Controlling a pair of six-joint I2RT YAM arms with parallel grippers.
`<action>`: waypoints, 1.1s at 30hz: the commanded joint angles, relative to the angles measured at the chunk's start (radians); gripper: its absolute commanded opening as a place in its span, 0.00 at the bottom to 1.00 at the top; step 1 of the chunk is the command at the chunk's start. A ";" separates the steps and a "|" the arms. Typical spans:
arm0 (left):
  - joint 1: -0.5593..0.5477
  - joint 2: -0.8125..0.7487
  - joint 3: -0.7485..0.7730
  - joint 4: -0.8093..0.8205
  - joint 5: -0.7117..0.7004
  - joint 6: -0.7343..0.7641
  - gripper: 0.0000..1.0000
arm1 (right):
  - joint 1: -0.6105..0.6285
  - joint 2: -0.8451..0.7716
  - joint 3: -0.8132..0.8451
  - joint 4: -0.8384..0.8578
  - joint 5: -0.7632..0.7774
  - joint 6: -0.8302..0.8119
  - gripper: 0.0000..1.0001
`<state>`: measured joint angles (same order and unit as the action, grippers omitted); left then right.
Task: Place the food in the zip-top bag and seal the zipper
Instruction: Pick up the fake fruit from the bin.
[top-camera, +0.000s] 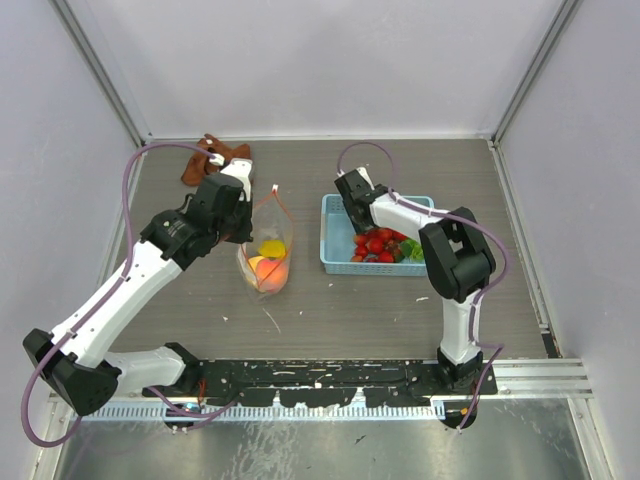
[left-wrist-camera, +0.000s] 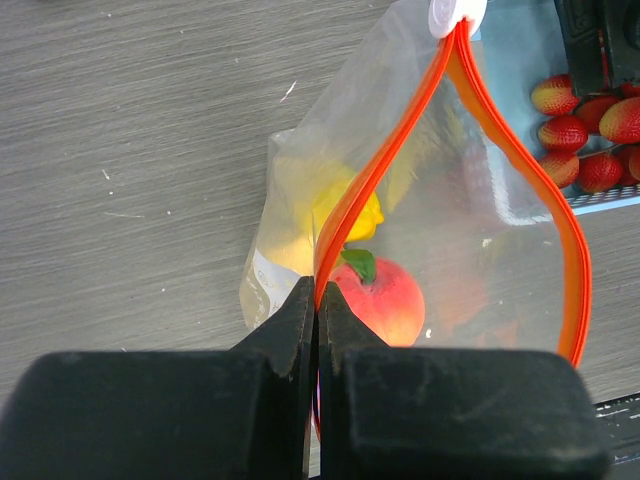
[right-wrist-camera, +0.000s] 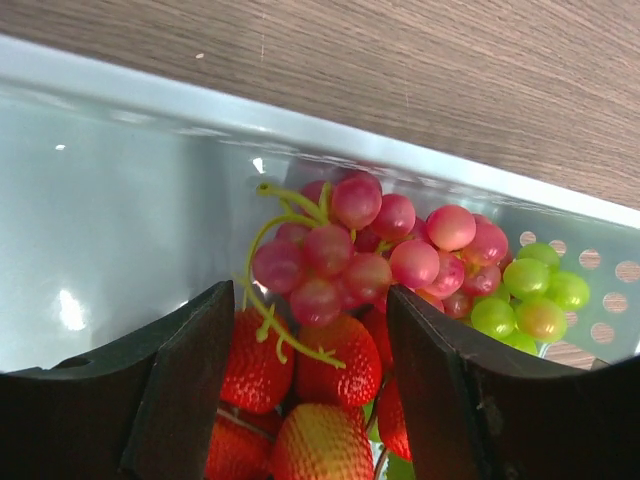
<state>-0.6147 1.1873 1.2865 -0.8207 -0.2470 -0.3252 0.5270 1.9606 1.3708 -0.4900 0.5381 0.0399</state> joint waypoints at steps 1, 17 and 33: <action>0.004 -0.006 0.039 0.022 0.002 0.002 0.00 | -0.003 0.037 0.047 0.051 0.080 -0.009 0.67; 0.004 -0.011 0.036 0.025 0.008 0.005 0.00 | -0.002 -0.021 0.035 0.056 0.085 0.020 0.14; 0.003 -0.013 0.036 0.025 0.013 0.004 0.00 | -0.002 -0.270 0.019 0.000 -0.013 0.074 0.00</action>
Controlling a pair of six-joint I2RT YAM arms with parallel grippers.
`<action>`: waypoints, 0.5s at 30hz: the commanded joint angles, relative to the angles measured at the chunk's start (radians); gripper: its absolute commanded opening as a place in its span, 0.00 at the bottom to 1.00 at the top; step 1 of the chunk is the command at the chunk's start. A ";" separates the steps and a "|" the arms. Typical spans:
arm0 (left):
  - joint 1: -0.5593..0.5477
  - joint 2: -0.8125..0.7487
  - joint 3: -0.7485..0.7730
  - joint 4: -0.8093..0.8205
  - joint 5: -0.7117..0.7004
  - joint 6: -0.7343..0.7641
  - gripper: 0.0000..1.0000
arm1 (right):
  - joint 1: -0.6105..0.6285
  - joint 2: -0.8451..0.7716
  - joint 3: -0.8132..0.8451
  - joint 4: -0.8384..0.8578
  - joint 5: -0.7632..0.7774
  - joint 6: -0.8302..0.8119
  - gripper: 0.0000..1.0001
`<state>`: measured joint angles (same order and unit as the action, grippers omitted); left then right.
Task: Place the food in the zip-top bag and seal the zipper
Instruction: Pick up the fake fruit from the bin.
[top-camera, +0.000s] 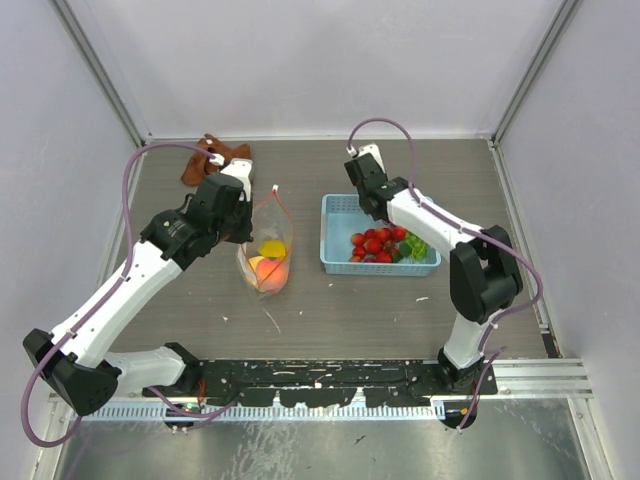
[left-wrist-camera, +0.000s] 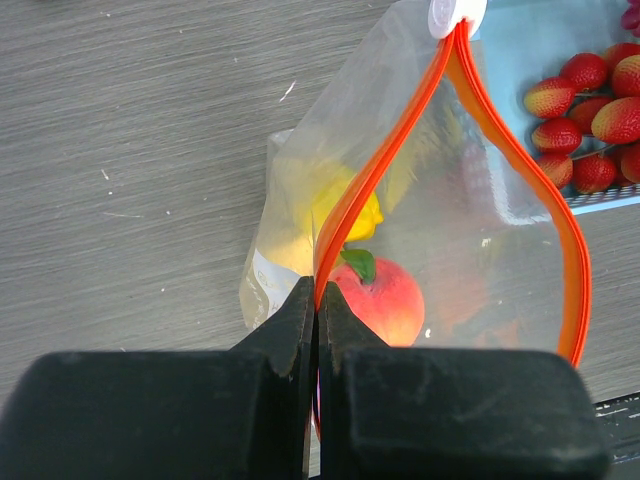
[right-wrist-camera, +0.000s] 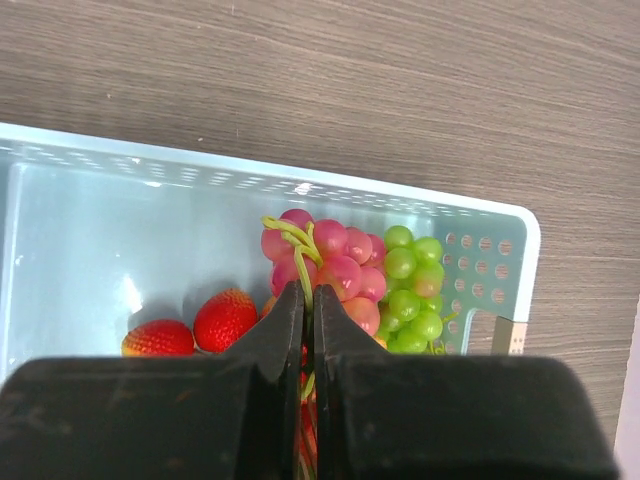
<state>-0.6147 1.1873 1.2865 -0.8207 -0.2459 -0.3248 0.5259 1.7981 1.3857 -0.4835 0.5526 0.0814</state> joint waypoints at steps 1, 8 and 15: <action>0.004 -0.012 0.035 0.025 0.011 0.004 0.00 | -0.001 -0.125 0.006 -0.013 -0.038 0.036 0.00; 0.004 -0.012 0.037 0.025 0.017 0.003 0.00 | 0.008 -0.256 0.032 -0.067 -0.111 0.062 0.01; 0.004 -0.011 0.037 0.025 0.020 0.002 0.00 | 0.041 -0.397 0.087 -0.095 -0.213 0.090 0.01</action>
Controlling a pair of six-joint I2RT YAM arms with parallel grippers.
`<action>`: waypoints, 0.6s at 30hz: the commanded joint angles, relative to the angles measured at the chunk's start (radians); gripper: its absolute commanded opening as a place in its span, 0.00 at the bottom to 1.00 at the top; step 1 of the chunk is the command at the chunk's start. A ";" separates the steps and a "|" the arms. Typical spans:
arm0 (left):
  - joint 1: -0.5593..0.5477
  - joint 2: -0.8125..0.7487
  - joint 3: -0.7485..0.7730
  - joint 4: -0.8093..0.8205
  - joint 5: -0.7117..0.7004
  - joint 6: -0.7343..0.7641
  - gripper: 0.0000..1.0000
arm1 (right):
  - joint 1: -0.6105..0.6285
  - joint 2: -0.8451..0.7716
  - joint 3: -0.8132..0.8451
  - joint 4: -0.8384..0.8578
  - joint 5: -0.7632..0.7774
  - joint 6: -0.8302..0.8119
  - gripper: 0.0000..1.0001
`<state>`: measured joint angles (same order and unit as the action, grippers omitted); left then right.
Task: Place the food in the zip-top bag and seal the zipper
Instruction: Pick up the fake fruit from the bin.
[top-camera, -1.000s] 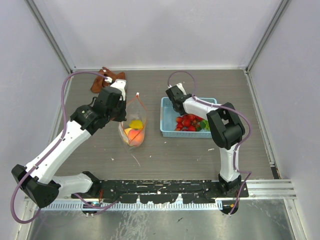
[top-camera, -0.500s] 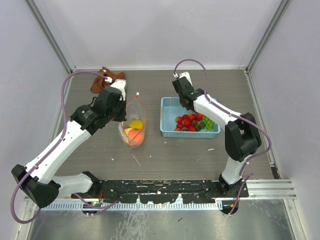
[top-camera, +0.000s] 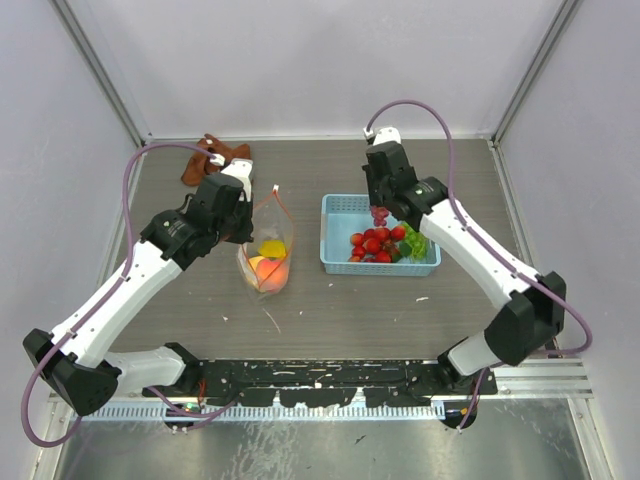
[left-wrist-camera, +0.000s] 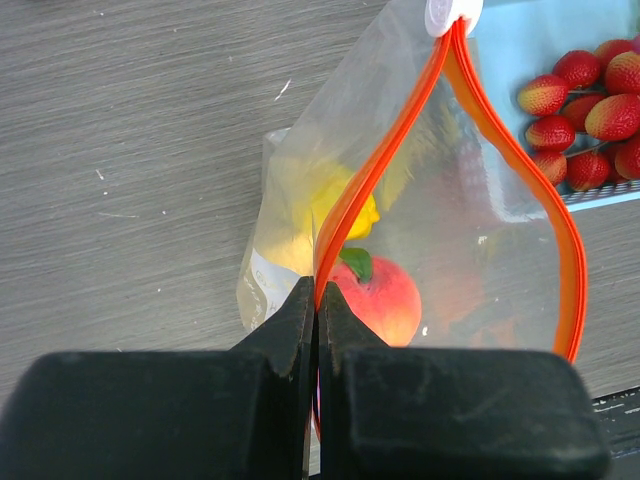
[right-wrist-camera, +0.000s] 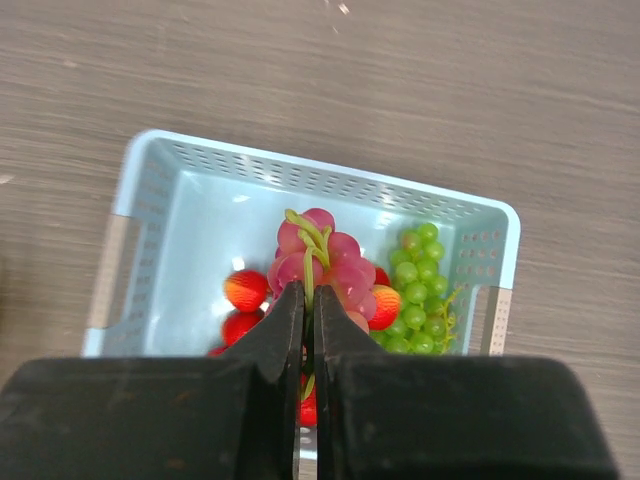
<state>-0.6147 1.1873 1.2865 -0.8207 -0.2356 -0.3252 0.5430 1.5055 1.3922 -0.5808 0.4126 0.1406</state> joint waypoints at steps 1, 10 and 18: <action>0.005 -0.011 0.037 0.025 0.010 0.003 0.00 | 0.034 -0.120 0.093 -0.002 -0.087 0.037 0.00; 0.005 -0.004 0.039 0.023 0.015 0.000 0.00 | 0.129 -0.206 0.186 0.019 -0.186 0.063 0.00; 0.005 -0.004 0.040 0.022 0.016 -0.002 0.00 | 0.235 -0.238 0.217 0.134 -0.331 0.103 0.01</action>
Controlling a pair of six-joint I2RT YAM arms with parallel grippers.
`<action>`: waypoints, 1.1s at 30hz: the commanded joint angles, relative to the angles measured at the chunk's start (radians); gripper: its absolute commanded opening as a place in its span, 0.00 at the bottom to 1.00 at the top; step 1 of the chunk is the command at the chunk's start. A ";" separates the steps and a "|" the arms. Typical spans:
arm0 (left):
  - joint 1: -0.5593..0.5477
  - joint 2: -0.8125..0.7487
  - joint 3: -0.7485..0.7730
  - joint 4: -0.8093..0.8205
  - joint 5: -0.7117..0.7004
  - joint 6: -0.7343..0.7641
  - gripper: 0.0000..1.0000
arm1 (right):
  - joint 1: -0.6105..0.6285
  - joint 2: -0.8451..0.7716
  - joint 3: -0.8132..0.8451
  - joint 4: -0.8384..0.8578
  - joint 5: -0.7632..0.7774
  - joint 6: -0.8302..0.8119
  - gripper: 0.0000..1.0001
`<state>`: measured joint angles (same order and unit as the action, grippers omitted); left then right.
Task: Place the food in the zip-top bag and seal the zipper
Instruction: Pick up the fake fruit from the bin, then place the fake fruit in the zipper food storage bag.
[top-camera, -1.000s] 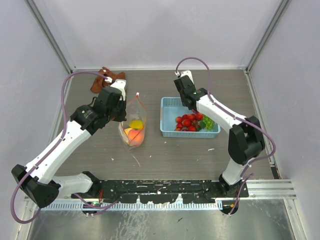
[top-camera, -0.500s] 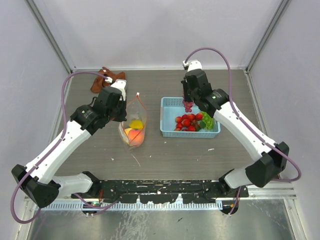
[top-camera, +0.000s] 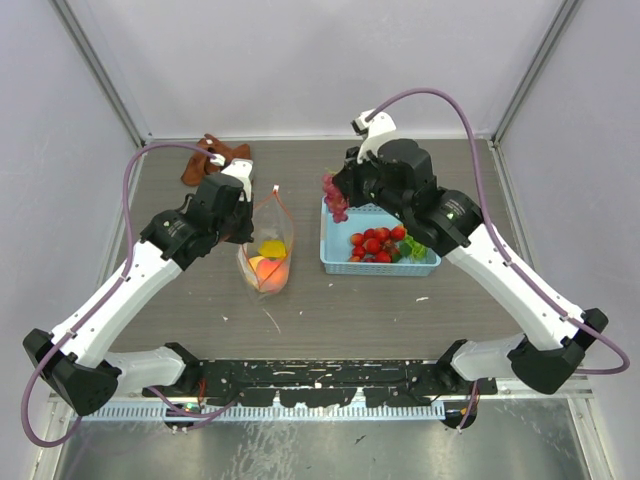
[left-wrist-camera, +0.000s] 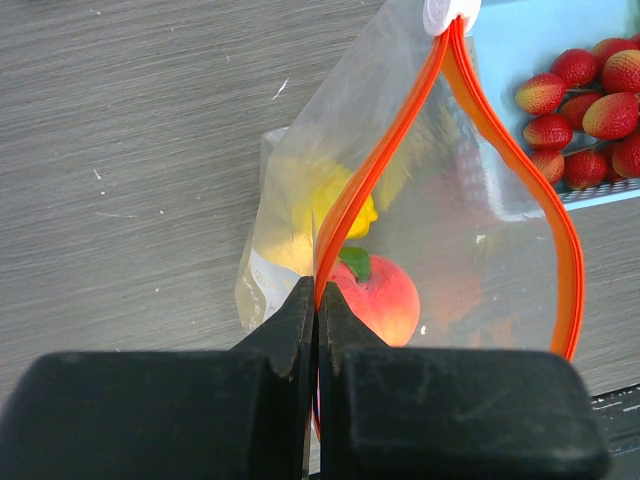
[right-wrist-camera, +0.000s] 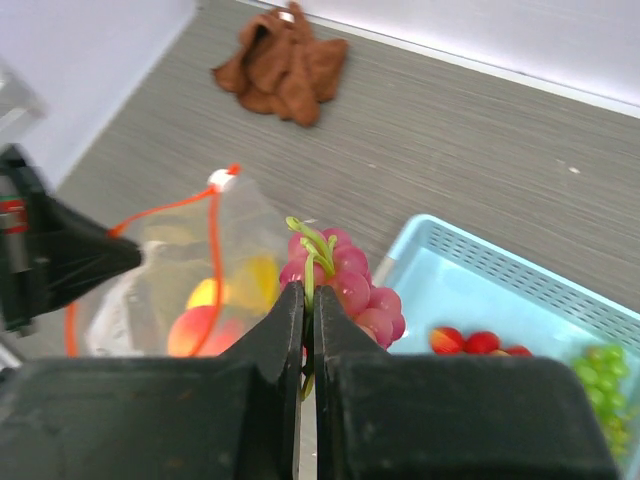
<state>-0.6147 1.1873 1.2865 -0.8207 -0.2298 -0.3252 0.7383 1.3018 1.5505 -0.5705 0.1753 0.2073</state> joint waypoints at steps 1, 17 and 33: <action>0.004 -0.004 0.040 0.022 0.011 -0.002 0.00 | 0.055 -0.035 0.063 0.141 -0.107 0.040 0.01; 0.004 -0.005 0.040 0.022 0.014 -0.005 0.00 | 0.173 -0.001 0.007 0.412 -0.298 0.132 0.00; 0.006 -0.010 0.040 0.022 0.012 -0.005 0.00 | 0.178 0.117 -0.146 0.504 -0.282 0.151 0.01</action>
<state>-0.6147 1.1873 1.2865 -0.8207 -0.2276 -0.3256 0.9108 1.4174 1.4132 -0.1677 -0.1062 0.3504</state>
